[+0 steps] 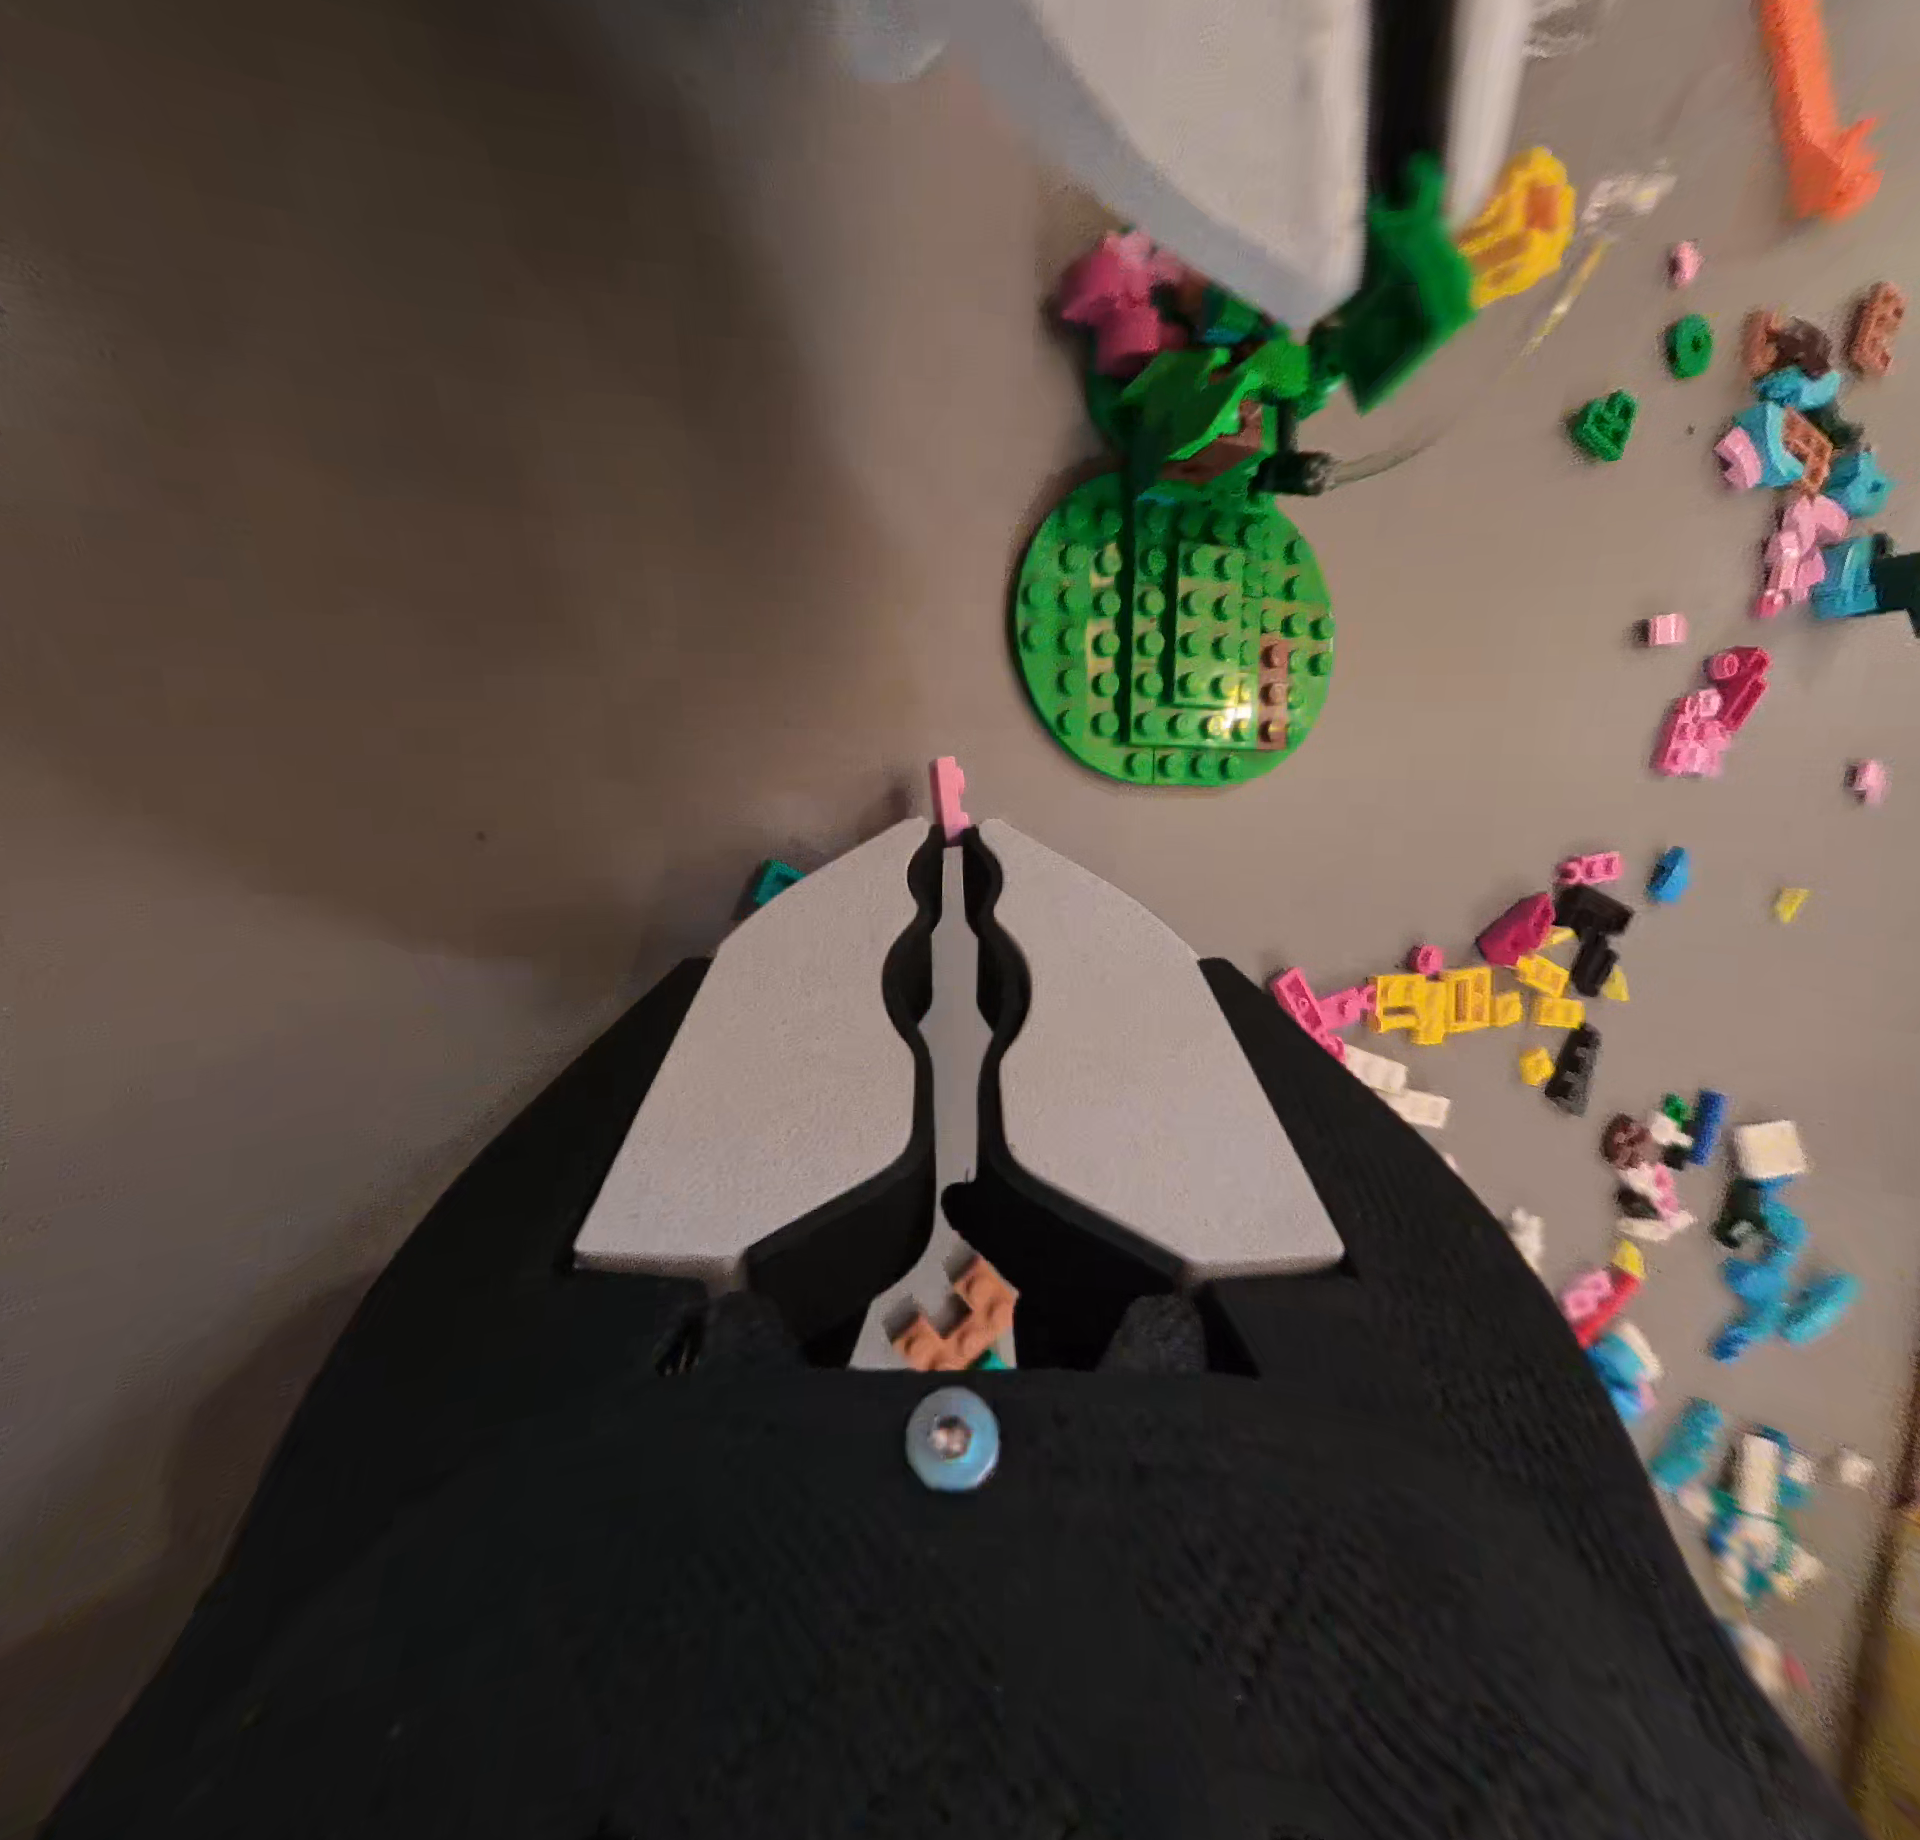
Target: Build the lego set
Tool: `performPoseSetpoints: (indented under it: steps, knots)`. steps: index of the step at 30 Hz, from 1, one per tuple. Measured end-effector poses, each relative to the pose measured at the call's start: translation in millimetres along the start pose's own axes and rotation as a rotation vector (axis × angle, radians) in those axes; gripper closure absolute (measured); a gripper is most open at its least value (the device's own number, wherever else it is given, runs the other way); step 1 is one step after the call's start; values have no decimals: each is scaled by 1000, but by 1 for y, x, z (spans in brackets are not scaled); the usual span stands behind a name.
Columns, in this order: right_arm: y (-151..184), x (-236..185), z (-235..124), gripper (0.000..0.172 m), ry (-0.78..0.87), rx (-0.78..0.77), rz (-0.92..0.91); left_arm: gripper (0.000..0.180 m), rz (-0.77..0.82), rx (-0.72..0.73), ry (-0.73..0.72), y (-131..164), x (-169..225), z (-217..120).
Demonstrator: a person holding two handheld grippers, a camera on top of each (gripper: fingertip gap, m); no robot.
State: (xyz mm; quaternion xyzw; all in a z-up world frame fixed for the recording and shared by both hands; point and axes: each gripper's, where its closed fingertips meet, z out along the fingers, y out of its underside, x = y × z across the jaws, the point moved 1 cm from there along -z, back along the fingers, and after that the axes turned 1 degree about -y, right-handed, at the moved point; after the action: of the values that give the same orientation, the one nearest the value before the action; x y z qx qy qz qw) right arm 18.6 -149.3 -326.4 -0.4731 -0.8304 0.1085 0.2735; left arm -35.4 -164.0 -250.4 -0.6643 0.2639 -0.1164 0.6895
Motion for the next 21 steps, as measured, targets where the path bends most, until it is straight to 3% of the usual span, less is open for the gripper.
performPoseSetpoints:
  steps: [1, 11, 21]
  knots:
    - [2, -1, 1, 170, -4, -26, -12, 176, 1, -2, 2, 0, 0, 0]
    - [0, -4, 8, 165, -185, 9, 60, 176, -6, -8, 16, 1, 2, 1]
    - [-6, -5, 2, 165, -274, 155, 141, 176, -15, -6, 18, 0, 1, 1]
